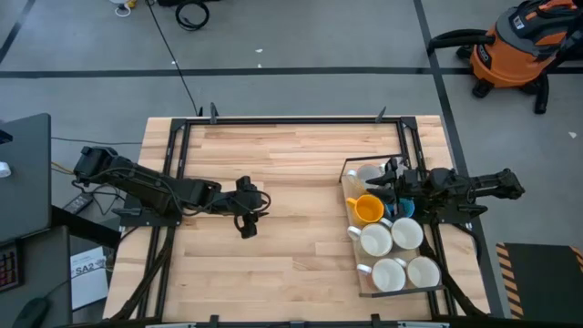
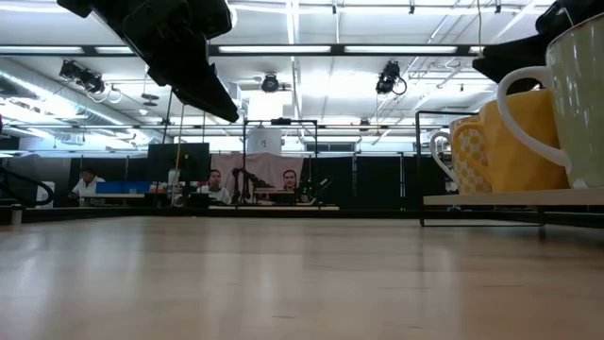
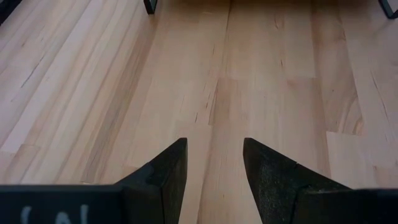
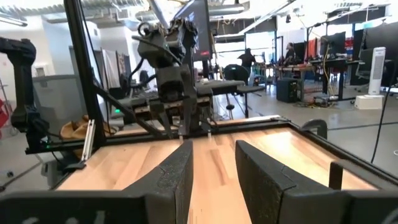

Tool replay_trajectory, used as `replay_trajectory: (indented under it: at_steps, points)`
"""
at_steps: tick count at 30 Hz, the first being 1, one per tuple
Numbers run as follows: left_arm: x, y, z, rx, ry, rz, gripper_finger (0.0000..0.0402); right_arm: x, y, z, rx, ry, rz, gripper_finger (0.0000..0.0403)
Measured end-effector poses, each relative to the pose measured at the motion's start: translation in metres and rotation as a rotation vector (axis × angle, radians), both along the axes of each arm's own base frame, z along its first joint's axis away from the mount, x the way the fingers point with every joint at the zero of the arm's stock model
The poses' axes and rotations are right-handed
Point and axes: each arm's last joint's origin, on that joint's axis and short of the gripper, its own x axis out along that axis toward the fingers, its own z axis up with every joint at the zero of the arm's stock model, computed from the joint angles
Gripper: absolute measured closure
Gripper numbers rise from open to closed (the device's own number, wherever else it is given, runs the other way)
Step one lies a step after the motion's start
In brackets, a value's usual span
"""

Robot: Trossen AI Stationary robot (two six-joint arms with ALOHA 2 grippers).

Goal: Place coffee mugs
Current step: Return to Home Position

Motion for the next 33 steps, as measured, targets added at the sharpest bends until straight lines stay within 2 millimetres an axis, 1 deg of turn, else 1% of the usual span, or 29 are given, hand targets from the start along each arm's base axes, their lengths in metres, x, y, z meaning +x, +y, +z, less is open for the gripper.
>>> replay_trajectory:
  at_steps: [18,28,33]
  points:
    - [0.0,0.0,0.0,0.0,0.0,0.0,0.0239,0.0012,0.0002,-0.0109,-0.004,0.101,0.001,0.0276]
    - [0.0001,-0.0001,0.0002,-0.001,-0.002,0.0,0.0239,0.0012,0.0002,-0.0109,0.007,0.1,0.003,0.0277]
    - [0.004,-0.001,0.0049,-0.013,-0.066,-0.002,0.0239,0.0012,0.0002,-0.0108,0.001,0.1,0.002,0.0277]
